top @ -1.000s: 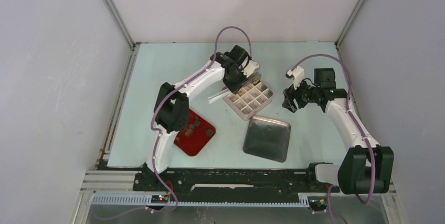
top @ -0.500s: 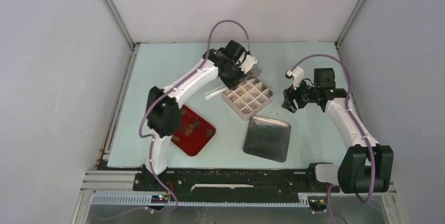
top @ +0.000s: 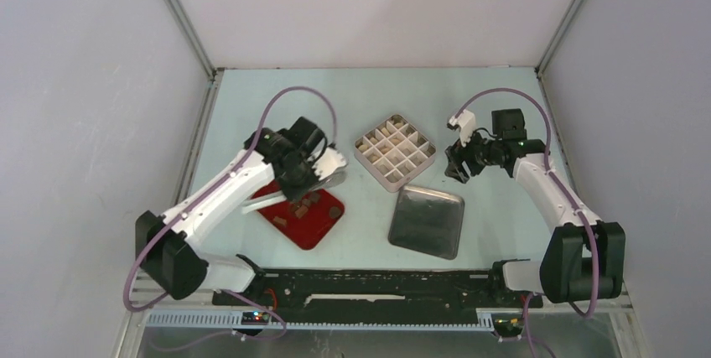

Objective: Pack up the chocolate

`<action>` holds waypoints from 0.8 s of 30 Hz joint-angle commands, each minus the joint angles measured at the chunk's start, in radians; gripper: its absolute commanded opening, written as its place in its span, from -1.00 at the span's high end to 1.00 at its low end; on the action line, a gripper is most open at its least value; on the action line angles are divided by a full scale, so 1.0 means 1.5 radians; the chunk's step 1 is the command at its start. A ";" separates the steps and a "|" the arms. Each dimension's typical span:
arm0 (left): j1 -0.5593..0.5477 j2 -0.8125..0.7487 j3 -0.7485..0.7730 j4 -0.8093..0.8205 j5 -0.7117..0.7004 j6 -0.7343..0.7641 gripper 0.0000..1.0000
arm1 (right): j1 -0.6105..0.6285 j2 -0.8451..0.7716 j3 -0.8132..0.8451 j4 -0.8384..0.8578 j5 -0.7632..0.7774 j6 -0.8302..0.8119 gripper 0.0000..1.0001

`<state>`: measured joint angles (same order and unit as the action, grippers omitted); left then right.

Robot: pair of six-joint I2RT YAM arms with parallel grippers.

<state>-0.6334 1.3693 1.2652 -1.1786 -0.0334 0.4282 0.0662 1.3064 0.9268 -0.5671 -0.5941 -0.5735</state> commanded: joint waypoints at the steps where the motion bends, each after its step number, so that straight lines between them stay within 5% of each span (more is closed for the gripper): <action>1: 0.066 -0.085 -0.106 -0.107 -0.011 0.038 0.37 | 0.019 0.010 0.016 0.001 0.018 -0.018 -0.36; 9: 0.110 -0.173 -0.187 -0.145 -0.038 0.034 0.21 | 0.051 0.034 0.016 0.000 0.044 -0.029 -0.36; 24: 0.138 -0.131 -0.210 -0.116 -0.060 0.011 0.14 | 0.059 0.028 0.016 -0.009 0.048 -0.035 -0.36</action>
<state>-0.4339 1.1610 0.9543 -1.3712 -0.1066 0.4534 0.1539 1.3590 0.9268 -0.5716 -0.5247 -0.6128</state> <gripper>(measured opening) 0.434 0.680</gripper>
